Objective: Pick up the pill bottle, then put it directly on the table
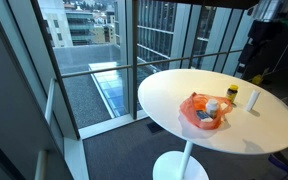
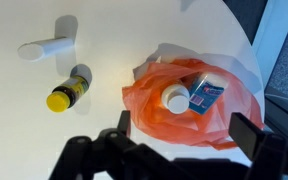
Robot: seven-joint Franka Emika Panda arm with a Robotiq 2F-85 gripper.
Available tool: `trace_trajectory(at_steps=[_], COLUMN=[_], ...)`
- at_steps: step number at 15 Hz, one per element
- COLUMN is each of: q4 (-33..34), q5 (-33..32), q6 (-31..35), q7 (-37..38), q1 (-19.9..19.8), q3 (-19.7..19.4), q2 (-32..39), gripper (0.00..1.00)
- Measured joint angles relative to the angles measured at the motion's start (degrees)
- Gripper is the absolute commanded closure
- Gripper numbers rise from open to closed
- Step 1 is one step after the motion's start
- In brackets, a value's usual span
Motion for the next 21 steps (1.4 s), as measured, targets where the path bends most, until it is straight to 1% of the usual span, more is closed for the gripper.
trace_trajectory(at_steps=[3, 12, 15, 21], q4=[1.9, 2.5, 2.5, 3.9], q5=[2.0, 2.2, 2.1, 1.9], q6=[0.2, 0.4, 3.2, 11.5], q7=[-1.1, -1.0, -0.9, -0.9], q1=[0.0, 0.1, 0.0, 0.2], q3=[-0.2, -0.2, -0.3, -0.4], q2=[2.9, 4.2, 7.5, 17.5], gripper=[0.00, 0.00, 0.00, 0.00])
